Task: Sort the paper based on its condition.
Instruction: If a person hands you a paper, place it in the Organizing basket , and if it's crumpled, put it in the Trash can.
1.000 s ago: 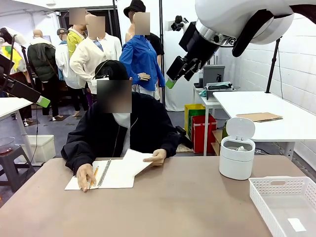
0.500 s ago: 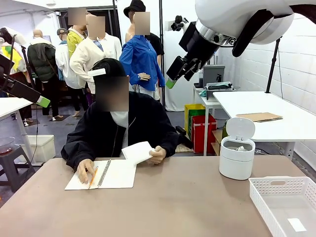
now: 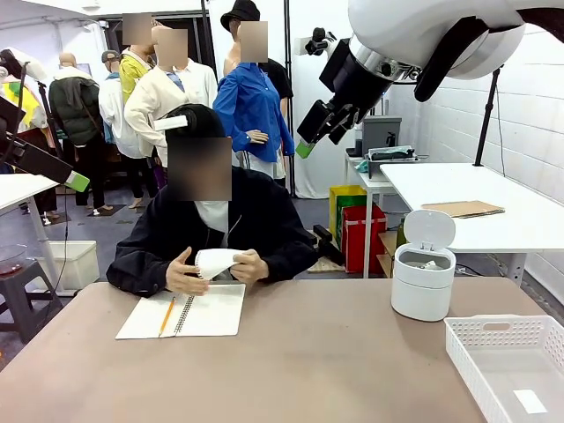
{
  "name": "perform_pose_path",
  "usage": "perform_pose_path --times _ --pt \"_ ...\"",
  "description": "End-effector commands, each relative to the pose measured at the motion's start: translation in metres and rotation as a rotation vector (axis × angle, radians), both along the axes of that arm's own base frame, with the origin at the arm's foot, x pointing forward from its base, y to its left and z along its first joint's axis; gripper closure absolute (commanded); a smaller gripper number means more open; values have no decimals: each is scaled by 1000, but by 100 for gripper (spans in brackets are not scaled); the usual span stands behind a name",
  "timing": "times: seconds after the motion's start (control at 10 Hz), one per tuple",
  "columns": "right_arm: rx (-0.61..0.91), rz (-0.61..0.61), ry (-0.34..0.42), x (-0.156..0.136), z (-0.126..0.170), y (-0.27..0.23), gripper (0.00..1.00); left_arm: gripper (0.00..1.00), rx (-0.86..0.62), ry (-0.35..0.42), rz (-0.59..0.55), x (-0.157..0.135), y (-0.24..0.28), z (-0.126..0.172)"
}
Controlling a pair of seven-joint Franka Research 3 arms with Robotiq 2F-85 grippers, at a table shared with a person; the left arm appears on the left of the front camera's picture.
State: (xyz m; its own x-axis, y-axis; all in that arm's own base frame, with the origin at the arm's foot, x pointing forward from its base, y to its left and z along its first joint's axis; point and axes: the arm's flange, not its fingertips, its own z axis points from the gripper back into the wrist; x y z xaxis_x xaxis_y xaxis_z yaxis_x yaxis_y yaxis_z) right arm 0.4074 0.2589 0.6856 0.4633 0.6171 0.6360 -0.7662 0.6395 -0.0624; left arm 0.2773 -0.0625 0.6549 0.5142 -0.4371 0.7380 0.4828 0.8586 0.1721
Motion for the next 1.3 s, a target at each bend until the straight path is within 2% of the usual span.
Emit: perform_pose_path --times 0.0,1.2 --pt "9 -2 -8 -1 -1 -1 0 0 -2 7 -1 -1 1 0" --pt "9 -2 -8 -1 -1 -1 0 0 -2 7 -1 -1 1 0"
